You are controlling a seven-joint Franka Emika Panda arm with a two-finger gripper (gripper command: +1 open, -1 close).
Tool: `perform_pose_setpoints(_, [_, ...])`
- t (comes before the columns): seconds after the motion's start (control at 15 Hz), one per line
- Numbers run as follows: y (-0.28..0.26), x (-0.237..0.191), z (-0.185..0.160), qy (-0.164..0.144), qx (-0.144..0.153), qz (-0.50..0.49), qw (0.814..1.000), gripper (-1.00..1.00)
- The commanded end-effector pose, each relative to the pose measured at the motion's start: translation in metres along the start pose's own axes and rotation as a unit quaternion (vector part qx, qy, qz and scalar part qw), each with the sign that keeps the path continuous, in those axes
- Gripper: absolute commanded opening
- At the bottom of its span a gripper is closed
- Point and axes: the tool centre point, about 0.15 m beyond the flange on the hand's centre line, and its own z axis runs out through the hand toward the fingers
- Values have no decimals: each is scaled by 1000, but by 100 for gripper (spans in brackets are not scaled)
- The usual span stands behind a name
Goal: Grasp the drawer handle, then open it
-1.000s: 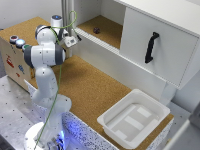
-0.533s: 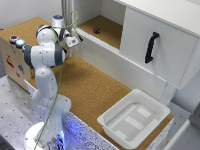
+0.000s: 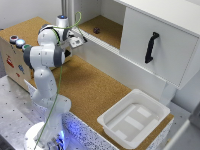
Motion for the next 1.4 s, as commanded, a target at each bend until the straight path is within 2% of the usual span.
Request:
perform_pose_setpoints(0.0, [13,-45,9,30,-26,1,999,-100])
perform_pose_setpoints(0.33, [28,-62,6,45,-22,16,999,-100])
perform_pose_setpoints(1.33, [63,-128,8,48,-31,48,997,-100])
